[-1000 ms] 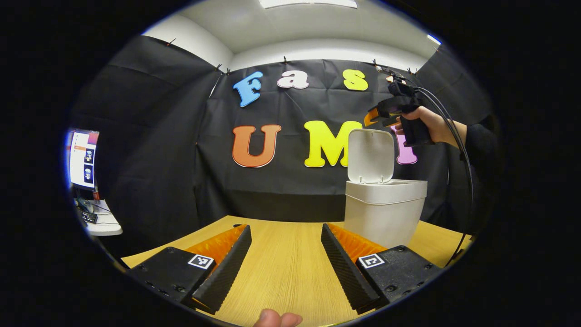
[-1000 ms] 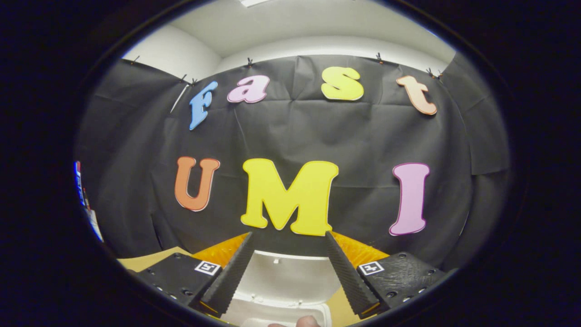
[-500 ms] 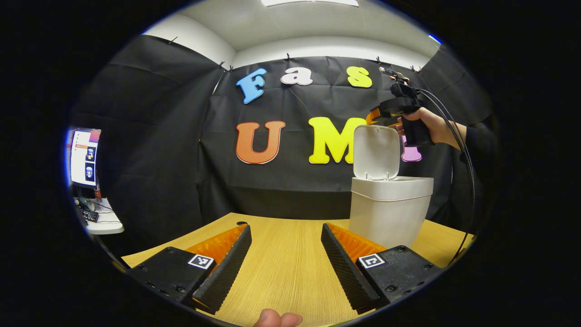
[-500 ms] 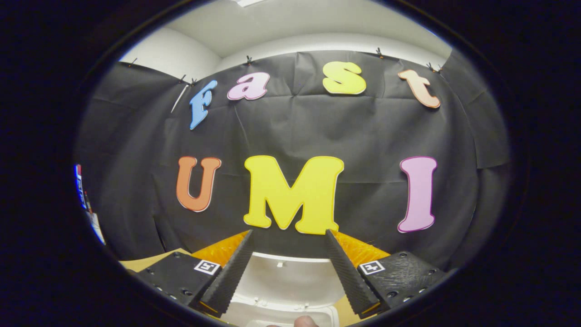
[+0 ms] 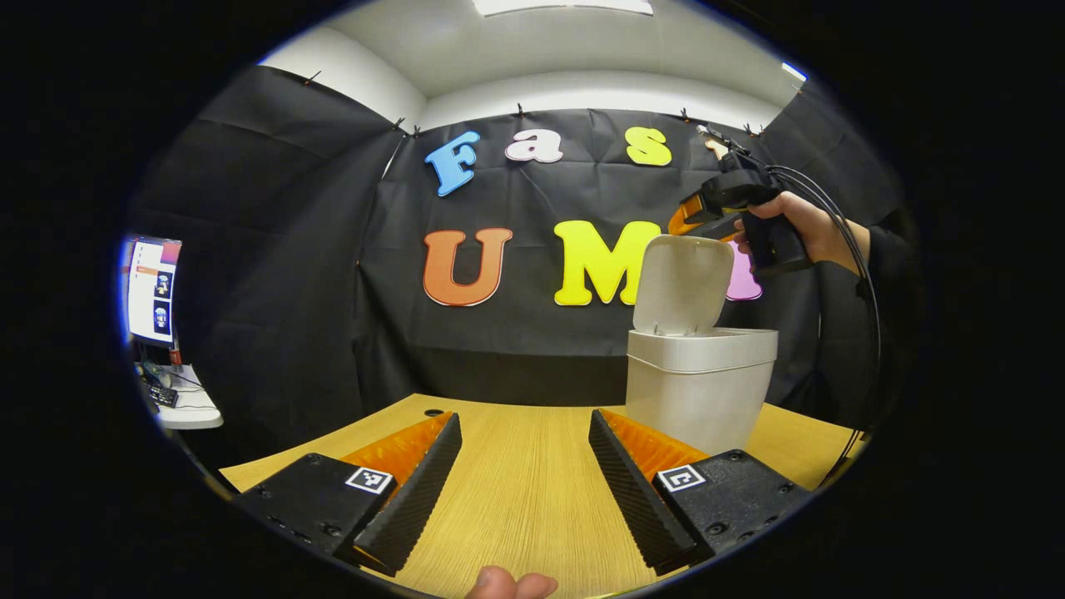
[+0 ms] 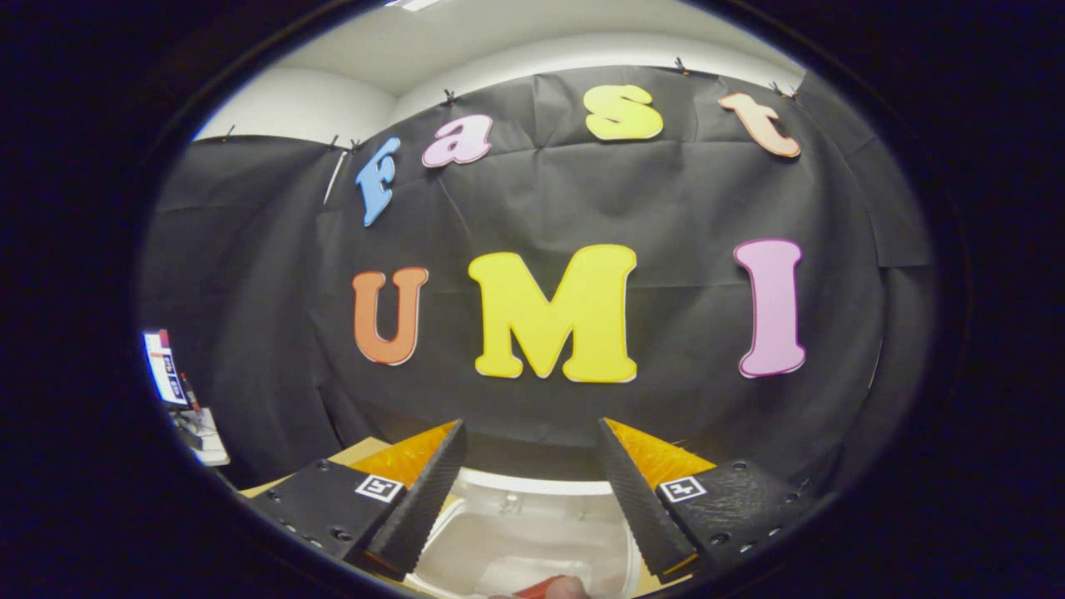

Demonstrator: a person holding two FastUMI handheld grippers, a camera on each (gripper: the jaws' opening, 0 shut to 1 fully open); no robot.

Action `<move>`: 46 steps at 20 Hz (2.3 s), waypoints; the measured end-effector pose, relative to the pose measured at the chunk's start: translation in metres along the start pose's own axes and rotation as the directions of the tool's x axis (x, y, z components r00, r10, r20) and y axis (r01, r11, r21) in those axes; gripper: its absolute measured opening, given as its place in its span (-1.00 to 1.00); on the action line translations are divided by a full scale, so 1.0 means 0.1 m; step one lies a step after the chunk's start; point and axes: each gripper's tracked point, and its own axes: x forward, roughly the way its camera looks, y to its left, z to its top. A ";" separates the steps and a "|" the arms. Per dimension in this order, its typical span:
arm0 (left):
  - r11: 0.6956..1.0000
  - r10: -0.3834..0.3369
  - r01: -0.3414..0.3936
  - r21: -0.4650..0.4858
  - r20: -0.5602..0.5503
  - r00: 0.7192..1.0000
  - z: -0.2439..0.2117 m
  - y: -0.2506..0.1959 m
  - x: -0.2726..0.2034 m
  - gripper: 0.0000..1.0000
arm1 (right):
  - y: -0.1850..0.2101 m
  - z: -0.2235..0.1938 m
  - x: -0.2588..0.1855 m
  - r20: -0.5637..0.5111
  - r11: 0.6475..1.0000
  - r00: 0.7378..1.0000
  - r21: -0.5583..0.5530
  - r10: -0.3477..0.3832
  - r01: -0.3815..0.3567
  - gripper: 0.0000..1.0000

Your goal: Press the lid of the desktop garbage bin to open it, pick up the crumpled paper on the desktop and throw it into the bin, then pick up the pop can on the desktop and drop it into the bin, and finally close the garbage bin lid.

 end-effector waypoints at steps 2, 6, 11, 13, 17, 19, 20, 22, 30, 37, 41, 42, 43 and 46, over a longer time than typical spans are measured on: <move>1.000 -0.012 0.012 -0.004 0.004 1.000 0.00 -0.05 -0.02 0.98 | 0.03 -0.21 -0.17 -0.033 1.000 0.999 -0.016 0.014 -0.014 0.94; 1.000 -0.017 0.018 -0.006 0.011 1.000 0.04 -0.11 -0.07 0.98 | 0.07 -0.56 -0.44 -0.055 0.998 0.998 -0.065 0.020 -0.024 0.89; 1.000 -0.029 0.029 0.001 0.010 1.000 0.05 -0.17 -0.13 0.98 | 0.05 -0.88 -0.55 -0.059 0.999 0.998 -0.047 0.016 -0.019 0.90; 1.000 -0.029 0.029 0.004 0.011 1.000 0.04 -0.16 -0.15 0.98 | 0.05 -1.08 -0.55 -0.089 0.999 0.996 -0.038 0.016 -0.019 0.93; 1.000 -0.022 0.022 0.002 0.003 1.000 0.02 -0.15 -0.15 0.98 | 0.03 -1.36 -0.53 -0.103 0.999 0.995 -0.041 0.013 -0.018 0.91; 1.000 -0.018 0.018 0.001 -0.002 1.000 0.00 -0.15 -0.16 0.98 | 0.02 -1.47 -0.52 -0.116 1.000 0.993 -0.019 0.018 -0.020 0.92; 1.000 -0.017 0.017 0.001 -0.003 1.000 0.00 -0.15 -0.16 0.98 | 0.02 -1.49 -0.52 -0.119 1.000 0.993 -0.021 0.019 -0.021 0.92; 1.000 -0.018 0.018 0.001 -0.001 1.000 0.01 -0.18 -0.15 0.98 | 0.01 -1.51 -0.51 -0.115 0.999 0.993 -0.030 0.019 -0.023 0.93; 0.998 -0.053 0.053 -0.023 -0.020 0.998 -0.07 -0.33 -0.07 0.98 | 0.01 -1.61 -0.47 -0.120 0.998 0.993 -0.055 -0.016 0.009 0.90; 0.997 -0.073 0.072 -0.036 -0.038 0.997 -0.12 -0.39 -0.04 0.99 | 0.06 -1.66 -0.46 -0.052 0.999 0.999 -0.040 -0.015 0.013 0.39; 0.998 -0.052 0.051 -0.038 -0.028 0.998 -0.07 -0.33 -0.05 0.99 | 0.06 -1.57 -0.47 -0.013 1.000 1.000 -0.013 -0.016 0.016 0.36; 0.998 -0.046 0.045 -0.038 -0.026 0.999 -0.07 -0.31 -0.05 0.99 | 0.02 -1.53 -0.48 0.000 0.999 0.999 -0.017 -0.035 0.035 0.52; 0.998 -0.041 0.040 -0.038 -0.023 0.999 -0.06 -0.31 -0.05 0.99 | 0.00 -1.54 -0.49 0.001 0.999 0.999 -0.030 -0.041 0.041 0.70; 0.999 -0.034 0.033 -0.032 -0.017 0.999 -0.01 -0.33 -0.06 0.99 | -0.02 -1.45 -0.51 0.018 0.997 0.999 -0.064 -0.042 0.043 0.90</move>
